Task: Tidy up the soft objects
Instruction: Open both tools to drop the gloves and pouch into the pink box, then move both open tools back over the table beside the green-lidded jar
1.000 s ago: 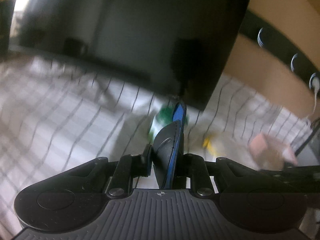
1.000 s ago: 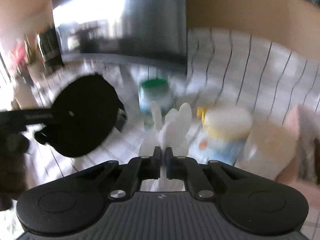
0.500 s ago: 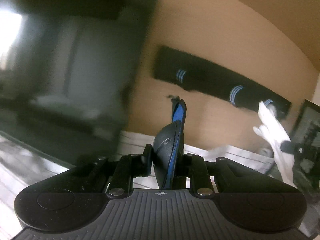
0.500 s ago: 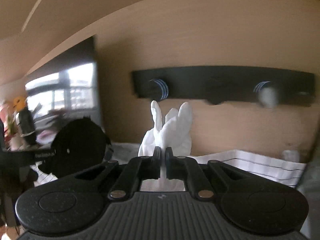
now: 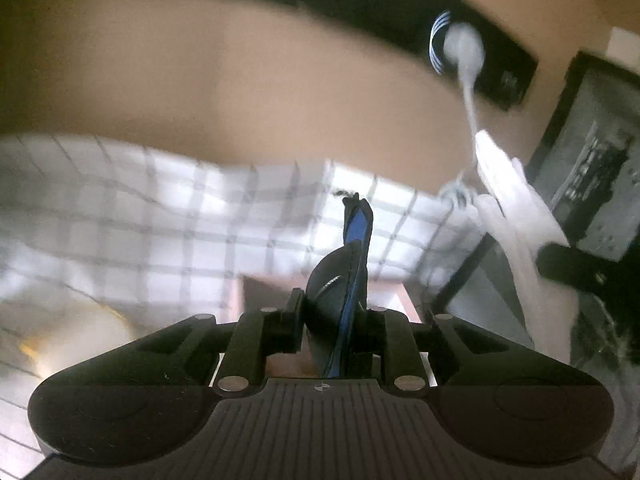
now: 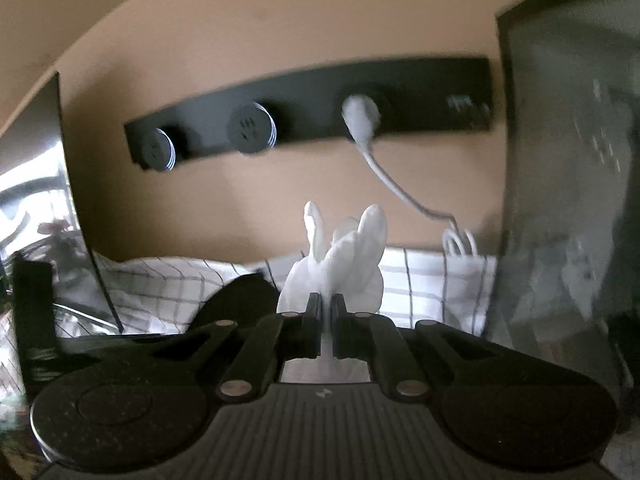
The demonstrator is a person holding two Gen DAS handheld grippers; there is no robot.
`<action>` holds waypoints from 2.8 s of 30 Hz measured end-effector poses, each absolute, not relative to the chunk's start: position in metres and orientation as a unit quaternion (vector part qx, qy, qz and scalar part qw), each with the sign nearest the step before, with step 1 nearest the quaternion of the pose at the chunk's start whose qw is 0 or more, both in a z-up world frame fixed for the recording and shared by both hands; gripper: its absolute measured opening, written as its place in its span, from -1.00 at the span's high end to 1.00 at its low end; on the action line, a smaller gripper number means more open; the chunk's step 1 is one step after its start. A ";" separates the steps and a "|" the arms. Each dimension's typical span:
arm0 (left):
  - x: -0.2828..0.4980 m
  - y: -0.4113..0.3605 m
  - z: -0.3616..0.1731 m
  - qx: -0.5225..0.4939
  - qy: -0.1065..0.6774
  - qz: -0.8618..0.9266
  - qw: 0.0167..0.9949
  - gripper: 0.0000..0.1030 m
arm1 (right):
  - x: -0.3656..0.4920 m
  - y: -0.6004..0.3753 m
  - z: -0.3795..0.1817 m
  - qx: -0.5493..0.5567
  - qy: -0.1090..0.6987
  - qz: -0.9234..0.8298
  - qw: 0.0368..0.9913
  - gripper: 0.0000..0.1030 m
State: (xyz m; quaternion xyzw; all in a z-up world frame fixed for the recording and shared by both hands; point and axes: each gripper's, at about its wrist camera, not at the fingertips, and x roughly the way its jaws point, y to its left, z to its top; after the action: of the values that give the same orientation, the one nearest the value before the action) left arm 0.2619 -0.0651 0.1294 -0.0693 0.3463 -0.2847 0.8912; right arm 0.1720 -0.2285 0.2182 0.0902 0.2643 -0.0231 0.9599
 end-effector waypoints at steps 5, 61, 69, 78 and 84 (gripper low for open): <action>0.264 -0.086 0.095 -0.042 0.393 -0.265 0.879 0.52 | 0.174 -0.251 0.192 0.124 0.287 -0.043 0.949 0.91; 0.143 0.217 0.063 -0.082 0.382 -0.087 0.916 0.50 | 0.280 -0.156 0.068 -0.028 0.484 0.039 0.874 -0.33; 0.197 0.225 0.048 -0.037 0.367 -0.110 0.923 0.50 | 0.240 -0.149 0.130 -0.029 0.431 0.013 0.902 -0.41; 0.261 0.229 0.020 -0.045 0.377 -0.110 0.918 0.50 | 0.195 -0.088 0.174 -0.006 0.397 0.087 0.914 -0.47; 0.276 0.225 0.009 -0.038 0.394 -0.123 0.910 0.49 | 0.177 -0.034 0.148 0.009 0.426 0.151 0.892 -0.47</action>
State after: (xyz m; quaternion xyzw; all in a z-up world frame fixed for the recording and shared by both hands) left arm 0.2757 0.2246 0.0088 -0.0384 0.3936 -0.1226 0.9102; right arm 0.1767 -0.0345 0.1481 0.0088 0.4263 0.1513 0.8918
